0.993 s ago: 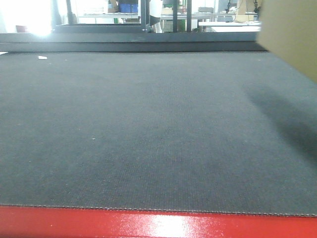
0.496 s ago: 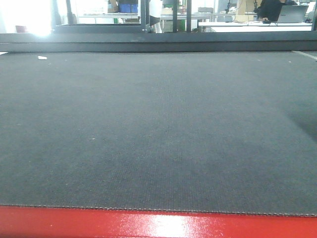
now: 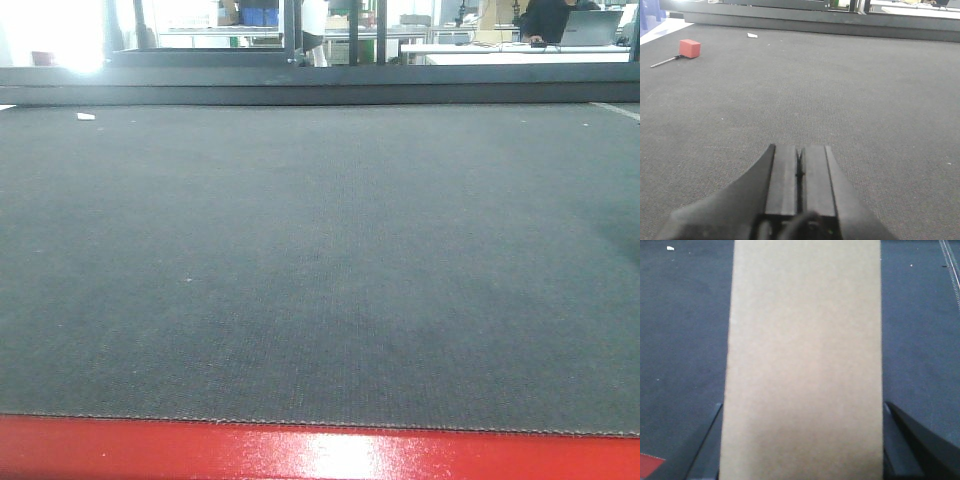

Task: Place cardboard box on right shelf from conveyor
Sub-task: 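Drive the base to the steel shelf rack holding the box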

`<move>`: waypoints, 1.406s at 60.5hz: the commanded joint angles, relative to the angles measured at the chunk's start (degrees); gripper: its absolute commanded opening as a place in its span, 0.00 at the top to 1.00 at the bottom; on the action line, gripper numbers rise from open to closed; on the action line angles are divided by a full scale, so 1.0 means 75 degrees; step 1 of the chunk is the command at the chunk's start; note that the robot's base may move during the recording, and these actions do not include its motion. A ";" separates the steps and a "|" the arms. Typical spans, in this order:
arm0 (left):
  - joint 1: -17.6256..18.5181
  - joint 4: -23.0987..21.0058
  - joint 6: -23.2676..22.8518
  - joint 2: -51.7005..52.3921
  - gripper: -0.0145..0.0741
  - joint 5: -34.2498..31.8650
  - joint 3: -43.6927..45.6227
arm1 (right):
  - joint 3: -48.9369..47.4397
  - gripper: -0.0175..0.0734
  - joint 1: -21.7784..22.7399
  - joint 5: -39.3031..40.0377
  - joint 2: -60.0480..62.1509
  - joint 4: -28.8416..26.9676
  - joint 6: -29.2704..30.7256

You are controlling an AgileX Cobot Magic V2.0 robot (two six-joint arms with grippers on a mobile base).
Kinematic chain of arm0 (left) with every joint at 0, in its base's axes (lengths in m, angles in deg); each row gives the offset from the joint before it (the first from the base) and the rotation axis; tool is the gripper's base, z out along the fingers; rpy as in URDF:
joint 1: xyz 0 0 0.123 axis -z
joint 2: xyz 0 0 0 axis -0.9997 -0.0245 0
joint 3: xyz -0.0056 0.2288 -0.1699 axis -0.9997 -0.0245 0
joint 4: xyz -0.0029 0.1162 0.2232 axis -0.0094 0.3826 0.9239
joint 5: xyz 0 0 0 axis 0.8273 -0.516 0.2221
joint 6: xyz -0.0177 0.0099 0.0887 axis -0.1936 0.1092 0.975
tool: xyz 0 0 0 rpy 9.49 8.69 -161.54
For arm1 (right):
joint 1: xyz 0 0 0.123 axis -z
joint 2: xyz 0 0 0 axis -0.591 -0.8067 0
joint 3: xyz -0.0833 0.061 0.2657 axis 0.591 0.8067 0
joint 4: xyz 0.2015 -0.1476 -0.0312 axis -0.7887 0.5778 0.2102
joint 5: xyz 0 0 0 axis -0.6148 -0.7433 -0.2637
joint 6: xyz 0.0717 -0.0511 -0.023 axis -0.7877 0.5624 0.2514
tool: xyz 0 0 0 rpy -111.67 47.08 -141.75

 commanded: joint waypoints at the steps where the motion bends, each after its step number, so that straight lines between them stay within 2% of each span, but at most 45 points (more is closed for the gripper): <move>1: 0.0040 -0.0045 0.0003 0.0113 0.97 -0.0657 -0.0064 | -0.0211 0.55 0.0045 0.0755 -0.0100 0.0165 0.0086; 85: 0.0029 -0.0045 0.0003 0.0113 0.97 -0.0657 -0.0064 | -0.0211 0.55 0.0045 0.0758 -0.0100 0.0173 0.0086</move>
